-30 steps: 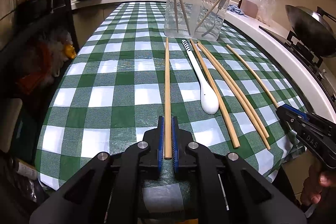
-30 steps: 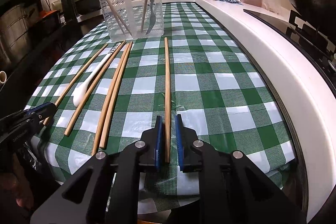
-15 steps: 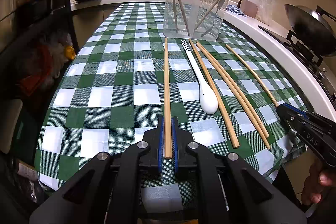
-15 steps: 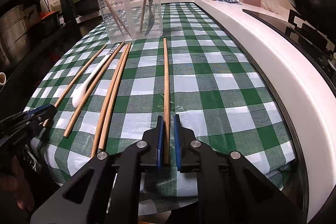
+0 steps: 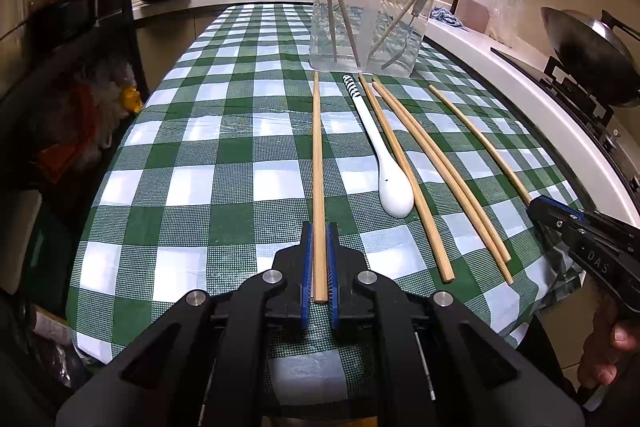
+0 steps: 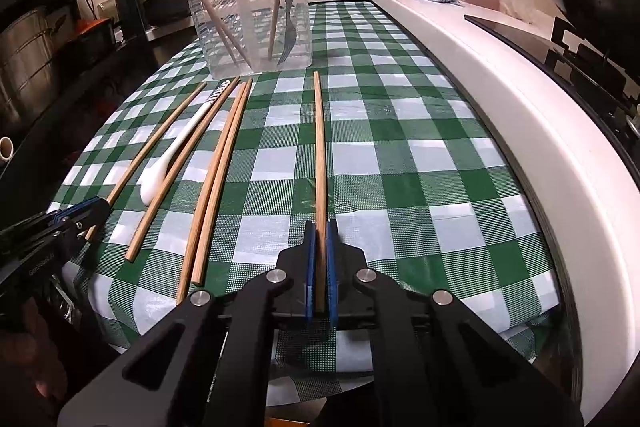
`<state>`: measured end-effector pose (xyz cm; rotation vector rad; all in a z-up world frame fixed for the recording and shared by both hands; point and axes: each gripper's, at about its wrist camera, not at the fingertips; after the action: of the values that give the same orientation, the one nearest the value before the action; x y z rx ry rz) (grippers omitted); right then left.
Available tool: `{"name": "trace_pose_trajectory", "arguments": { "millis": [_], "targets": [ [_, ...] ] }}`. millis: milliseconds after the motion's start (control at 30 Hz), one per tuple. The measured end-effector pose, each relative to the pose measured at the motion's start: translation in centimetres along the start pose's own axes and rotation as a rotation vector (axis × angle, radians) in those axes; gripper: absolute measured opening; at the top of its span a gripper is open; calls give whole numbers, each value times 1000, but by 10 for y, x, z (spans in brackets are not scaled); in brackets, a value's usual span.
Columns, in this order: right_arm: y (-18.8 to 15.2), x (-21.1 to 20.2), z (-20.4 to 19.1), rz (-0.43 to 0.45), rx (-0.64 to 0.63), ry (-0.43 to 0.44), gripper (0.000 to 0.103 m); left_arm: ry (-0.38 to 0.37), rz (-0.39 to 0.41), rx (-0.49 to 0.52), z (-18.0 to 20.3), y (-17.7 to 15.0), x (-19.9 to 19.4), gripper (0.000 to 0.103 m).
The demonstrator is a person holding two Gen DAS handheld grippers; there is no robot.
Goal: Organize utensils
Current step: 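Lift the chopsticks off the cloth with both tools, then carry the chopsticks in both tools over the clear container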
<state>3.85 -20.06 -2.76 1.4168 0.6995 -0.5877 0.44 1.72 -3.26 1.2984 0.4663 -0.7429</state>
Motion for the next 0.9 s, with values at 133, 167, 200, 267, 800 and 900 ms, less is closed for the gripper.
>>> {"name": "trace_pose_trajectory", "arguments": {
  "millis": [133,167,200,267,800,900],
  "targets": [
    [4,-14,0,28,-10,0,5,-2,30,16,4,3,-10,7],
    [4,-17,0,36,-11,0,5,-4,40,21,5,3,-13,7],
    [5,-21,0,44,-13,-1,5,-5,51,27,7,4,-17,7],
    [6,-29,1,59,-15,0,5,-7,67,34,8,5,-24,7],
    [31,-100,4,210,-14,25,5,-31,221,64,18,23,-87,7],
    [41,-112,3,239,-16,31,5,-38,245,64,17,31,-95,7]
  ]
}}
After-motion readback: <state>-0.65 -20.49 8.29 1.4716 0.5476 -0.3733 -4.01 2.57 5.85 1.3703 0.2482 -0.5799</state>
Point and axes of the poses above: each gripper's, at about its wrist camera, not at the fingertips, and x roughly the way its jaws point, z to its right, y to its top, and after that the axes turned 9 degrees about -y, right-handed
